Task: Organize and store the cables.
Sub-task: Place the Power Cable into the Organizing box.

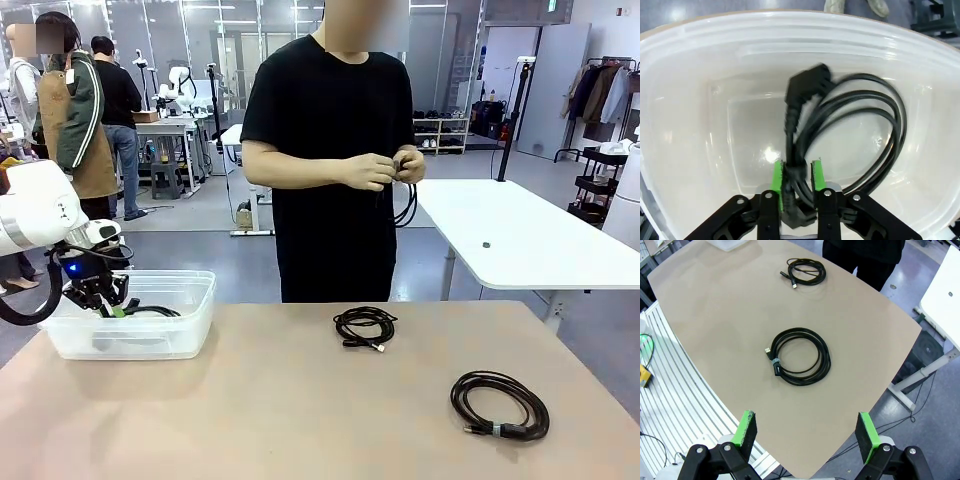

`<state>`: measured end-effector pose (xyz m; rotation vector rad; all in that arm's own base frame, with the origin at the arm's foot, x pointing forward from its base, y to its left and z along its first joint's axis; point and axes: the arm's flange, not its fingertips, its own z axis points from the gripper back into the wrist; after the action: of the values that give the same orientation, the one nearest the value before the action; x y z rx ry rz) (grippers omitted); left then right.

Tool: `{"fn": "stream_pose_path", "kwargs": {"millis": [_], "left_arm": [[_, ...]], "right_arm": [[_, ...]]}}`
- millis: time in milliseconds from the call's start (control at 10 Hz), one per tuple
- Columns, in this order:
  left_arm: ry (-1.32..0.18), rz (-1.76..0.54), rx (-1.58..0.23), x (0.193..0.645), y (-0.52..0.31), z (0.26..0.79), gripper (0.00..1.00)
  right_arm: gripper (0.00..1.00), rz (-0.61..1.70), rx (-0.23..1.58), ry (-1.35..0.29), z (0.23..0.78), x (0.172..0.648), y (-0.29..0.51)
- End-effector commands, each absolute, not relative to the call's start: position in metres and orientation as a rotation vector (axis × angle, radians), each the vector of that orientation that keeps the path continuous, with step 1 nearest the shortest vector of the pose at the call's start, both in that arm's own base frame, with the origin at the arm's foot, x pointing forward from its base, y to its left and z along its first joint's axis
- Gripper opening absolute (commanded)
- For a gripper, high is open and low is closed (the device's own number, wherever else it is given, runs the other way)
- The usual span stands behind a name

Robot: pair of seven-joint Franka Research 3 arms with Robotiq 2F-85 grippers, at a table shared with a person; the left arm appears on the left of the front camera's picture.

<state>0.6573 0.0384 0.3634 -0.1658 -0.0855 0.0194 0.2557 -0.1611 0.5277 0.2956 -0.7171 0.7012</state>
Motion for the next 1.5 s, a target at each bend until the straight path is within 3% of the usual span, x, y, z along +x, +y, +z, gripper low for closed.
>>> {"fn": "stream_pose_path", "kwargs": {"millis": [0, 200, 700, 800, 1400], "left_arm": [[-0.086, 0.028, -0.184, 0.655, 0.038, 0.371, 0.80], [-0.094, 0.024, -0.175, 0.653, 0.036, 0.374, 1.00], [-0.163, 0.007, -0.155, 0.641, 0.030, 0.409, 1.00], [-0.125, 0.008, -0.167, 0.655, 0.033, 0.390, 1.00], [-0.125, 0.008, -0.167, 0.655, 0.033, 0.390, 1.00]], "right_arm": [[1.00, 0.706, 0.290, -0.728, 0.529, 0.256, -0.162], [1.00, 0.706, 0.290, -0.728, 0.529, 0.256, -0.162], [1.00, 0.706, 0.290, -0.728, 0.529, 0.256, -0.162], [1.00, 0.706, 0.290, -0.728, 0.529, 0.256, -0.162], [1.00, 0.706, 0.290, -0.728, 0.529, 0.256, -0.162]]}}
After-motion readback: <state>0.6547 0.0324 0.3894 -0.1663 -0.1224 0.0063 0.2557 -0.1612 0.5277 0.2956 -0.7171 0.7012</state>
